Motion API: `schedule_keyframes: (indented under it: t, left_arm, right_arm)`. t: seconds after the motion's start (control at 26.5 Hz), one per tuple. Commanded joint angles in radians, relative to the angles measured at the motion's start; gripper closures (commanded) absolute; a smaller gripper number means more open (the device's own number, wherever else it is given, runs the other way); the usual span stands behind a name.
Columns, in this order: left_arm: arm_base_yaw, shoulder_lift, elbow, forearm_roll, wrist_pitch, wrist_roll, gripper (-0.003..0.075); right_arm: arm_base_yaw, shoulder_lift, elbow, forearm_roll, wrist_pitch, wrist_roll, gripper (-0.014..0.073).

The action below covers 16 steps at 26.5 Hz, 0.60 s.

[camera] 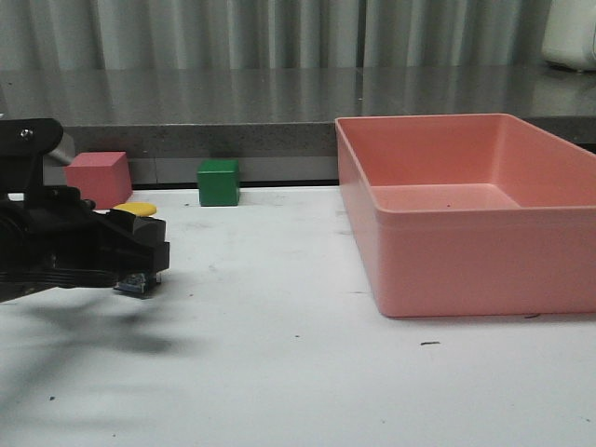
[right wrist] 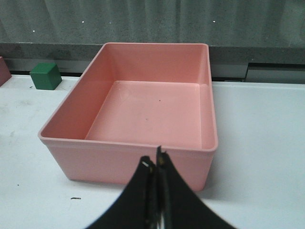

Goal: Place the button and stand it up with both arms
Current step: 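Lower the upright button onto the table with the left gripper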

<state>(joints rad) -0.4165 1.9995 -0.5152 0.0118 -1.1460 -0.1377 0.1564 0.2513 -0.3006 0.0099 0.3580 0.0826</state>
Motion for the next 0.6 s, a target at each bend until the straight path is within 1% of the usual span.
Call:
schedule_keyframes:
  t: [0.0, 0.08, 0.15, 0.34, 0.49, 0.57]
  left_arm:
    - [-0.006, -0.037, -0.014, -0.012, -0.152, -0.005, 0.0299]
    - [-0.006, -0.037, -0.014, -0.012, -0.152, -0.005, 0.0222]
    - [-0.006, -0.037, -0.014, -0.012, -0.152, -0.005, 0.0181]
    - [-0.006, -0.047, -0.014, -0.012, -0.146, -0.005, 0.0172]
    - [-0.004, -0.130, -0.014, -0.012, -0.052, -0.005, 0.0171]
    - [0.001, -0.195, -0.020, -0.012, 0.027, -0.005, 0.0171]
  right_arm:
    - [-0.003, 0.006, -0.028, -0.010, -0.081, -0.007, 0.0662]
    - [-0.003, 0.006, -0.028, -0.010, -0.081, -0.007, 0.0662]
    - [-0.003, 0.006, -0.028, -0.010, -0.081, -0.007, 0.0662]
    - [-0.003, 0.006, -0.028, -0.010, -0.081, -0.007, 0.0662]
    - [-0.003, 0.006, -0.028, -0.010, -0.081, -0.007, 0.0662]
    - [-0.003, 0.006, -0.028, -0.010, -0.081, -0.007, 0.0662]
